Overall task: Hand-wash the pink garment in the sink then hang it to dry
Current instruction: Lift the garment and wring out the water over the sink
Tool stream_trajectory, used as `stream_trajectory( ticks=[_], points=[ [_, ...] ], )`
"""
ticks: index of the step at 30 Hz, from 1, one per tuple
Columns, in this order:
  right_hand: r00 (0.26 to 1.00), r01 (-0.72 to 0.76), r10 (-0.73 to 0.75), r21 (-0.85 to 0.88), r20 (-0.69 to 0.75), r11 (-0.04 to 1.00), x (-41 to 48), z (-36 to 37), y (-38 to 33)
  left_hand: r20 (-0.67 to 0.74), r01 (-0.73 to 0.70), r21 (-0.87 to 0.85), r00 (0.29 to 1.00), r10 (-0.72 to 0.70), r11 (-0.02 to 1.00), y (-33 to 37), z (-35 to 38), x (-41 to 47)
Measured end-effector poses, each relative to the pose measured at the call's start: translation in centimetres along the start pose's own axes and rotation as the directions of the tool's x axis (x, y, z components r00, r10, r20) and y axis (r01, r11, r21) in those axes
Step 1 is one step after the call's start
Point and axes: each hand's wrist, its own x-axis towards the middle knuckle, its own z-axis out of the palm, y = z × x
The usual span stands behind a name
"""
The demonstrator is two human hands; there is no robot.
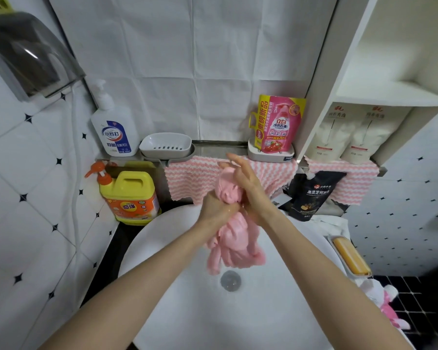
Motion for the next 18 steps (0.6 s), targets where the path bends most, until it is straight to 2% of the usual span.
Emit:
stream_trajectory(
  ticks=[2, 4, 7, 9, 11, 13, 15, 17, 18],
  points=[
    [0.977, -0.182, 0.172, 0.065, 0.129, 0.981, -0.8, -1.0, 0.4, 0.01, -0.018, -0.109, 1.0, 0.019, 0.994, 0.7, -0.9, 0.3],
    [0.925, -0.371, 0.352, 0.146, 0.14, 0.917, -1.5, -1.8, 1.0, 0.06, -0.064, -0.16, 0.995, 0.075, 0.985, 1.4, -1.2, 0.6],
    [0.906, -0.403, 0.396, 0.018, 0.147, 0.915, -1.5, -1.9, 0.8, 0.139, -0.143, -0.226, 0.974, 0.178, 0.964, 1.8, -1.0, 0.8],
    [0.884, -0.395, 0.413, -0.123, 0.217, 0.91, -1.5, -2.3, 0.6, 0.064, -0.133, -0.335, 0.984, 0.163, 0.933, 2.1, -0.7, 1.1],
    [0.858, -0.404, 0.425, -0.133, 0.288, 0.905, -1.7, -2.3, 0.7, -0.016, -0.1, -0.39, 0.995, 0.102, 0.915, 2.8, -0.3, 1.3],
    [0.869, -0.401, 0.398, -0.052, 0.295, 0.914, -2.0, -1.9, 0.8, -0.113, -0.107, -0.327, 0.991, 0.074, 0.939, 3.4, 0.0, 1.6],
    [0.887, -0.38, 0.353, 0.037, 0.298, 0.924, -2.1, -1.0, 0.3, -0.151, -0.143, -0.251, 0.983, 0.107, 0.958, 3.6, 0.1, 2.1],
    [0.885, -0.362, 0.342, 0.004, 0.316, 0.932, -1.7, -0.2, 0.1, -0.114, -0.164, -0.202, 0.983, 0.143, 0.966, 3.9, -0.1, 2.3],
    [0.881, -0.356, 0.361, -0.075, 0.304, 0.932, -1.6, 0.0, 0.1, -0.083, -0.175, -0.178, 0.983, 0.163, 0.968, 3.9, -0.3, 2.4]
  ],
)
